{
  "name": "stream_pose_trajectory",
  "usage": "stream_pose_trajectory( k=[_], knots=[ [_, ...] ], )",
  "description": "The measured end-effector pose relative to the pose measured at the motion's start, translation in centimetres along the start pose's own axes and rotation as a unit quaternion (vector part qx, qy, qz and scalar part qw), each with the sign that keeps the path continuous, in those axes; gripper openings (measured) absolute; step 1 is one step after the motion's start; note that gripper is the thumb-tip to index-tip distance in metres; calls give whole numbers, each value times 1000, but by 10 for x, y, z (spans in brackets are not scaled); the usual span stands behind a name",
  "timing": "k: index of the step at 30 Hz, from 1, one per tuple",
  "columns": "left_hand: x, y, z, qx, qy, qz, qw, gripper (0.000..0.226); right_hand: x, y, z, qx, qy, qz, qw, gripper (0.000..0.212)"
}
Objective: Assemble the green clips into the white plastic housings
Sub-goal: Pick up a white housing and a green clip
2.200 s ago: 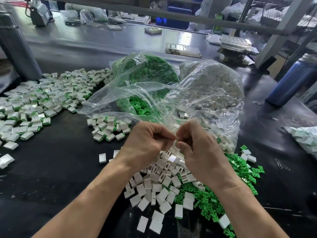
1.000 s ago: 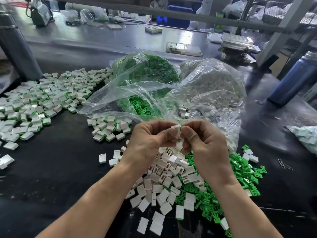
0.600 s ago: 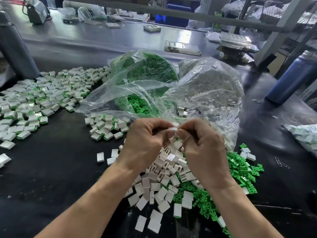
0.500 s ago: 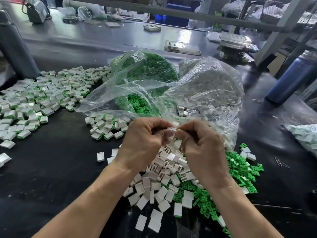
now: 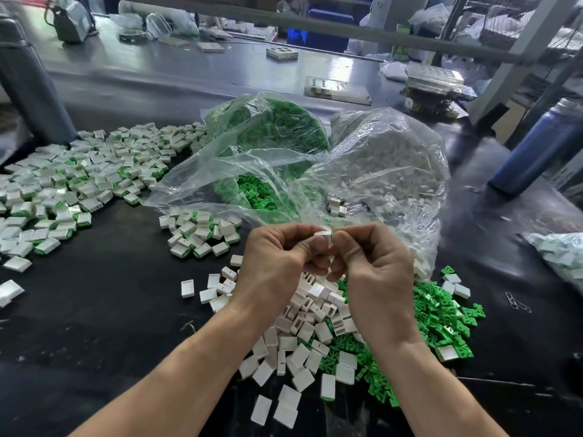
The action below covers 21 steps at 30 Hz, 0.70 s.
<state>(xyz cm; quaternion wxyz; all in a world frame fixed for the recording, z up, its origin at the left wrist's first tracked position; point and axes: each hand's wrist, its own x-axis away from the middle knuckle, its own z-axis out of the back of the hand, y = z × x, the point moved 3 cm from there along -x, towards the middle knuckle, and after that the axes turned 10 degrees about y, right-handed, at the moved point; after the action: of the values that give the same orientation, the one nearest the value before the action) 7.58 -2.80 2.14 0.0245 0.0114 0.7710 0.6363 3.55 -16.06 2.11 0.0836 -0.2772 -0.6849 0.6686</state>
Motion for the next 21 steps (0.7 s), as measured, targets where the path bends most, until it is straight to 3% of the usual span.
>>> stream_pose_trajectory(
  k=[11, 21],
  knots=[
    [-2, -2, 6, -43, -4, -21, 999, 22, -5, 1, 5, 47, -40, -6, 998, 12],
    [-3, -4, 7, -56, -7, -32, 998, 23, -6, 1, 6, 21, -49, -27, 998, 10]
  ],
)
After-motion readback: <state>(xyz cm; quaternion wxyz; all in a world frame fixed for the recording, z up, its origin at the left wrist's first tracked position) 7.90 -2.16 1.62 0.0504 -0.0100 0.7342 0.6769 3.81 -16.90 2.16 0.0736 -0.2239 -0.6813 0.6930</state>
